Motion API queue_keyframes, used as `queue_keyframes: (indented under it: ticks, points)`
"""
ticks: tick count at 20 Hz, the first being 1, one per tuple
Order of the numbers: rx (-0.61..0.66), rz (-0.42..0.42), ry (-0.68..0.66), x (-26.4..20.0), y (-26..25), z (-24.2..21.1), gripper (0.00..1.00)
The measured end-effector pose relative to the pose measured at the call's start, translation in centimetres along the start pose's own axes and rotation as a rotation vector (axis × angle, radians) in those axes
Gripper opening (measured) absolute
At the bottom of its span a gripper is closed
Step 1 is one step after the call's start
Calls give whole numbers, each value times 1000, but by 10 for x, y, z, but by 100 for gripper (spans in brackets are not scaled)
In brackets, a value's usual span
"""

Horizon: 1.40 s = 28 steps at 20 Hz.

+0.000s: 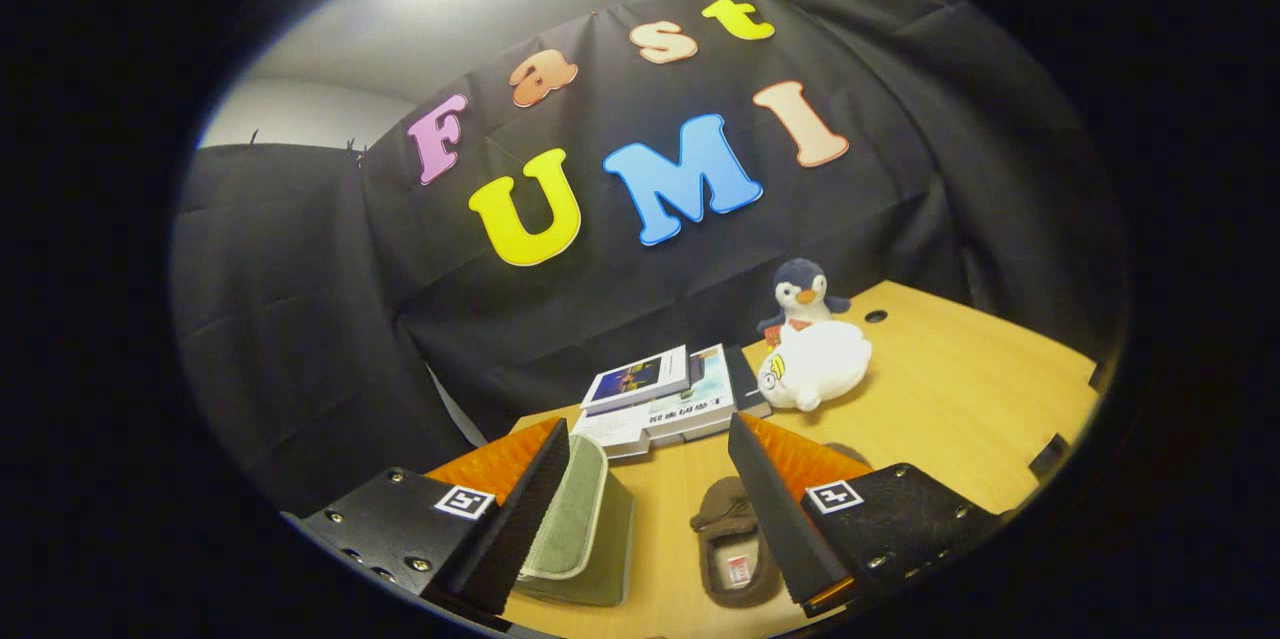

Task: Open the storage box then place both shoes into the box .Put the left shoe in first, then the right shoe, with the right side of both shoes facing outward in a uniform manner.

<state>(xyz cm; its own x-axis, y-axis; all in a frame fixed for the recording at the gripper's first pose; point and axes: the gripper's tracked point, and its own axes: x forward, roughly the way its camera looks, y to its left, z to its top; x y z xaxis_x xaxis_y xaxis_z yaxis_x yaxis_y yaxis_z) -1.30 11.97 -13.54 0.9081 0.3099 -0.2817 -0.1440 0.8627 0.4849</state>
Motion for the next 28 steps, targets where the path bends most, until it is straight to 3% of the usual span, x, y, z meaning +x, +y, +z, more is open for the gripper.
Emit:
queue_keyframes:
  ticks: [6,13,20,28]
  points:
    - [283,90,139,13,17,-48,97]
    - [525,177,275,30,40,-94,98]
    - [809,194,379,39,45,-134,96]
    - [969,197,469,44,55,-173,94]
